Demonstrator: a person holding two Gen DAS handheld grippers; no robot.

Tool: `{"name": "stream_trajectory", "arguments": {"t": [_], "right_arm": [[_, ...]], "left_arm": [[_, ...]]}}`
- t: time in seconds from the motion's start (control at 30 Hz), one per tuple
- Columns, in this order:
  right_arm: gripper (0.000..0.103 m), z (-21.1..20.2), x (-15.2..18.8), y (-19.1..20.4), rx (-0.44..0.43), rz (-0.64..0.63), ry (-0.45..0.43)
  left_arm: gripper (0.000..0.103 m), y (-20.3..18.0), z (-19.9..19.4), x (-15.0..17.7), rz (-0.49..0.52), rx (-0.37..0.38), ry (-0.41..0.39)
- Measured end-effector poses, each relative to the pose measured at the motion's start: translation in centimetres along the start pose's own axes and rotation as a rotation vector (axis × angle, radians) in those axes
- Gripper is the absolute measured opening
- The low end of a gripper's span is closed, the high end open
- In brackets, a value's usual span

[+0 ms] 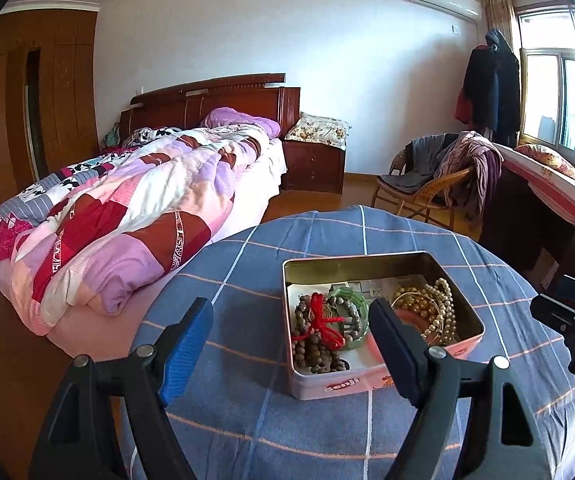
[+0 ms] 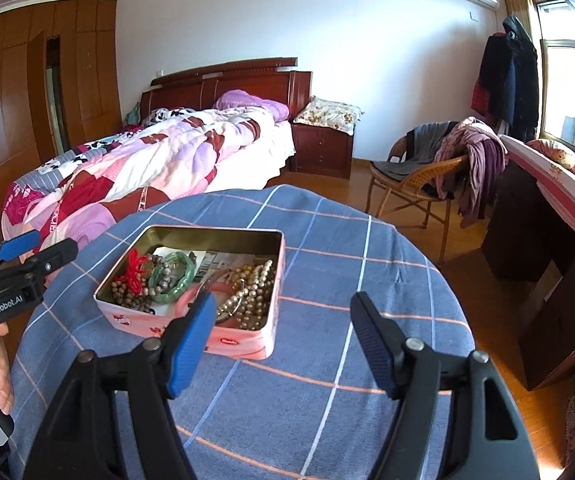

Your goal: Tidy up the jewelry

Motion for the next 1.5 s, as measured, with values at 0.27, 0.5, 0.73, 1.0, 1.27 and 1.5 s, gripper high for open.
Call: {"name": "stream_trajectory", "arguments": {"t": [0.27,0.5,0.73,1.0,1.27,1.5], "right_arm": [[0.074,-0.45,0.03,0.33,-0.010,-0.001,-0.006],[0.074,-0.32,0.32,0.61,-0.018,-0.002,0.001],[0.074,-0.34,0.33,0.72,-0.018,-0.003,0.000],[0.074,-0.39,0.22,0.85,-0.016,0.001,-0.007],[0.074,-0.85,-0.43,0.91,-0.017,0.008,-0.022],[0.074,-0.84,-0.36,0.90,-0.019,0.008,-0.019]], "left_arm": [[0.080,-0.06,-0.13,0.01,-0.004,0.001,-0.006],[0.080,0.01,-0.43,0.10,-0.003,0.000,-0.007],[0.080,0.22,-0.60,0.25,-0.001,-0.001,-0.007],[0.080,0.35,-0.68,0.23,0.001,-0.005,-0.009],[0.080,0.28,-0.78,-0.01,0.011,0.002,-0.004],[0.080,0.37,-0.67,0.14,0.029,-0.034,0.004]]}}
Point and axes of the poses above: each gripper's, at about its wrist camera, not at the fingertips, and z roughly the way its jaws point, y to its left, x to its underside, the point moved 10 cm from there along z, roughly the way its jaws point, and after that the axes turned 13 degrees about x, right-handed, at the moved point
